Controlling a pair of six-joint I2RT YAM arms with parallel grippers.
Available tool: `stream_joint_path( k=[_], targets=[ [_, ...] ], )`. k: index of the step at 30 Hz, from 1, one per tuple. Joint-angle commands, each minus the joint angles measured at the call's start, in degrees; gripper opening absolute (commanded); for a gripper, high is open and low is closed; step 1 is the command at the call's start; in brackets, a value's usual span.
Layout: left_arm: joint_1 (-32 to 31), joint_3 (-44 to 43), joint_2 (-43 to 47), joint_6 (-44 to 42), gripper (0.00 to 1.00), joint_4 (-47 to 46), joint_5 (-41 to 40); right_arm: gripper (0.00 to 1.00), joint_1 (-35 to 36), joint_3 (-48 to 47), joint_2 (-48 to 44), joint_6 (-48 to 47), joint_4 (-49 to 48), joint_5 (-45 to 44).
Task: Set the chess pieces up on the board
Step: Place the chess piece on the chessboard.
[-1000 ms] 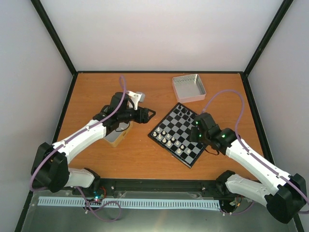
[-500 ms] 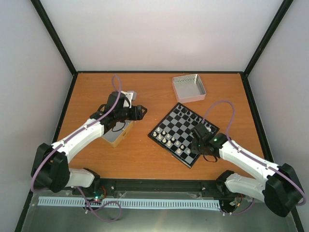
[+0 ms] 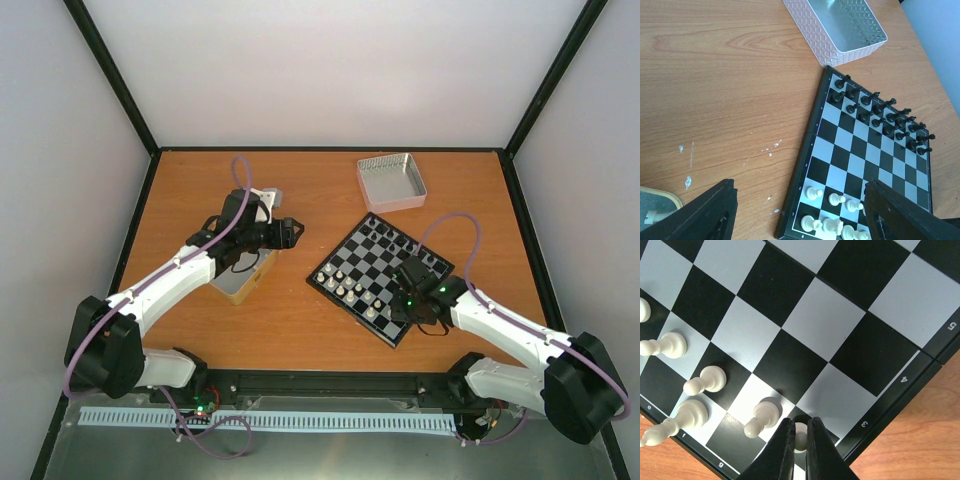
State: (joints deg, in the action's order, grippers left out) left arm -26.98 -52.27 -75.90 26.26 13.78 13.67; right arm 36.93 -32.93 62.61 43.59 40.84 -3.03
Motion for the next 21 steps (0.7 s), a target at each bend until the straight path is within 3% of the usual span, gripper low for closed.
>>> stream_joint_path(
  k=[1,6,12,21],
  targets=[
    [0.44,-1.47,-0.38,0.28,0.71,0.02,-0.56,0.04,0.60,0.84,-0.84,0.83,1.73,0.58],
    [0.51,-1.43,-0.44,0.31,0.71,-0.07,-0.70,0.07,0.60,1.45,-0.61,0.79,1.91,0.60],
    [0.53,-1.67,-0.31,0.48,0.71,0.35,-1.32,0.24,0.60,0.37,-0.41,0.80,2.77,0.24],
    [0.62,-2.06,0.05,0.53,0.71,1.10,-2.29,0.27,0.62,-2.01,-3.28,0.22,5.43,-1.17]
  ],
)
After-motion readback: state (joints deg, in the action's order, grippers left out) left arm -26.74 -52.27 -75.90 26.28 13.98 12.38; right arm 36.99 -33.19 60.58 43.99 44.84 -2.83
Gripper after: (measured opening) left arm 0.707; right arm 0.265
